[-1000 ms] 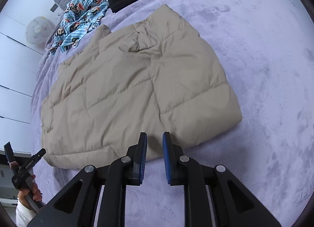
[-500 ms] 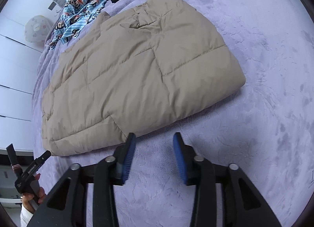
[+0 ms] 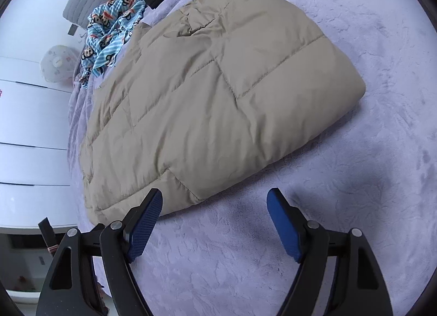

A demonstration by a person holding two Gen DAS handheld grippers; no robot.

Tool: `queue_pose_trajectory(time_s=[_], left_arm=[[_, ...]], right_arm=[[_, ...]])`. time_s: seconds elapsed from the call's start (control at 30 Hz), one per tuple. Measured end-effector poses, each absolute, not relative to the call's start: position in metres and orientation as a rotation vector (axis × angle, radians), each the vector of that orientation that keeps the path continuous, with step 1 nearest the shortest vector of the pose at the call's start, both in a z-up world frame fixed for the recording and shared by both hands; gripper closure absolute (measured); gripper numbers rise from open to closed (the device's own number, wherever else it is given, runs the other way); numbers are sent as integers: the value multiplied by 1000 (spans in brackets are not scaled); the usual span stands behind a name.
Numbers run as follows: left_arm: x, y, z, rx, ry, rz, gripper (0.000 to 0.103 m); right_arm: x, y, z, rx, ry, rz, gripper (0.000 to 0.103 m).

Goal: Fold large clothes

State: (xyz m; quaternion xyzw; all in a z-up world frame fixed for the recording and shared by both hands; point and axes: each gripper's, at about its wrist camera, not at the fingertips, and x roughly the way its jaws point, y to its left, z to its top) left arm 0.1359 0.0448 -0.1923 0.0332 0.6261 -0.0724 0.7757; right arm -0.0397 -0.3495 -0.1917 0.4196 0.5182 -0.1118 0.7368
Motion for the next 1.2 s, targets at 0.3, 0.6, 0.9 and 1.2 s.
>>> queue_pose_trajectory(time_s=[0.3,0.6,0.9,1.2], left_arm=[[141,53,-203,8,1365,-154,0],[147,78,-209,-268,1377,-187,1],[152,106,-240,-645,1431,-359,1],[169,106,-254,-726,1390,-367,1]], right_arm=[[-39,-357,-200,993,1114,-233,9],[-41,-374,-211,1135,1041,-239,9],[-42,-383,-232,1337,937,-216,9],[-25,-387,-243,1365,936,-173,0]])
